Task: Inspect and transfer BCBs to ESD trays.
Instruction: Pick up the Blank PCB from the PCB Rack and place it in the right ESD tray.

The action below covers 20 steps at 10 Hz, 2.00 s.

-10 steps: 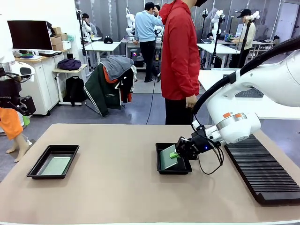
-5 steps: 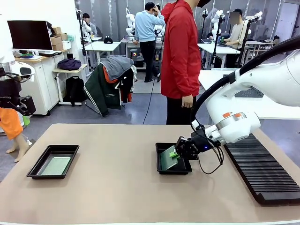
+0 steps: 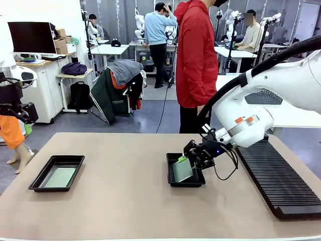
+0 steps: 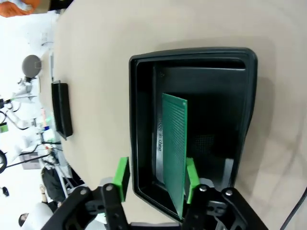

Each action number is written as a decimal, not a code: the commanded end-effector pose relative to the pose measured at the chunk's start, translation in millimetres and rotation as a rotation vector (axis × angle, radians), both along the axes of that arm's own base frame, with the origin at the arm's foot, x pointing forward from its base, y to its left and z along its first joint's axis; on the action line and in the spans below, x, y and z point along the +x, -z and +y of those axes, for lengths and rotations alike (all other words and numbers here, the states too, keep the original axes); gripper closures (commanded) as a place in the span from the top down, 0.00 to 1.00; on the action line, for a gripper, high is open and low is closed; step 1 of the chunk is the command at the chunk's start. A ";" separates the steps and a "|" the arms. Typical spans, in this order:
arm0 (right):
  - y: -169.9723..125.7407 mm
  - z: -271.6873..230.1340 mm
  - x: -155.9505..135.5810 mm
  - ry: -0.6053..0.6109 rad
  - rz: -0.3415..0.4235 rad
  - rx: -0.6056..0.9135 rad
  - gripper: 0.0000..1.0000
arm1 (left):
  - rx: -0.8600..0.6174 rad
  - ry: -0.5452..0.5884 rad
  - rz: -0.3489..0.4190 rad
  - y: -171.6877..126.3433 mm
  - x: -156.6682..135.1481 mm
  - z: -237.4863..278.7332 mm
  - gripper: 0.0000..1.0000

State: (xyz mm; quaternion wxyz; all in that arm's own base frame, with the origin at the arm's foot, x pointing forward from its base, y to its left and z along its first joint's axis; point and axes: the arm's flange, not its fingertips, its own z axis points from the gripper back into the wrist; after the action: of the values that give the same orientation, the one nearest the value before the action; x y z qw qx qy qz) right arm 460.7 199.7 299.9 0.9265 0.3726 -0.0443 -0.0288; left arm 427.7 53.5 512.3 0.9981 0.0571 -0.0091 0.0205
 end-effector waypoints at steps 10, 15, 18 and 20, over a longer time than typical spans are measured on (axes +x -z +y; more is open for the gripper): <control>-128.1 6.9 -23.4 -0.011 0.003 -0.540 1.00 | 0.005 -0.001 0.001 0.6 -1.4 0.5 1.00; -130.9 4.2 -25.4 -0.023 -0.010 -0.518 1.00 | 0.005 -0.001 0.001 0.6 -1.4 0.5 1.00; -130.9 4.2 -25.4 -0.023 -0.010 -0.518 1.00 | 0.005 -0.001 0.001 0.6 -1.4 0.5 1.00; -130.9 4.2 -25.4 -0.023 -0.010 -0.518 1.00 | 0.005 -0.001 0.001 0.6 -1.4 0.5 1.00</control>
State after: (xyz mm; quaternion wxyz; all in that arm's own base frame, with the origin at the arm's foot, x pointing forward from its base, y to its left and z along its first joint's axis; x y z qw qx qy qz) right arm 436.0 202.2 431.0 0.9911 0.1230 -0.0510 -0.0054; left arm 427.7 53.5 512.3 0.9981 0.0571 -0.0091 0.0205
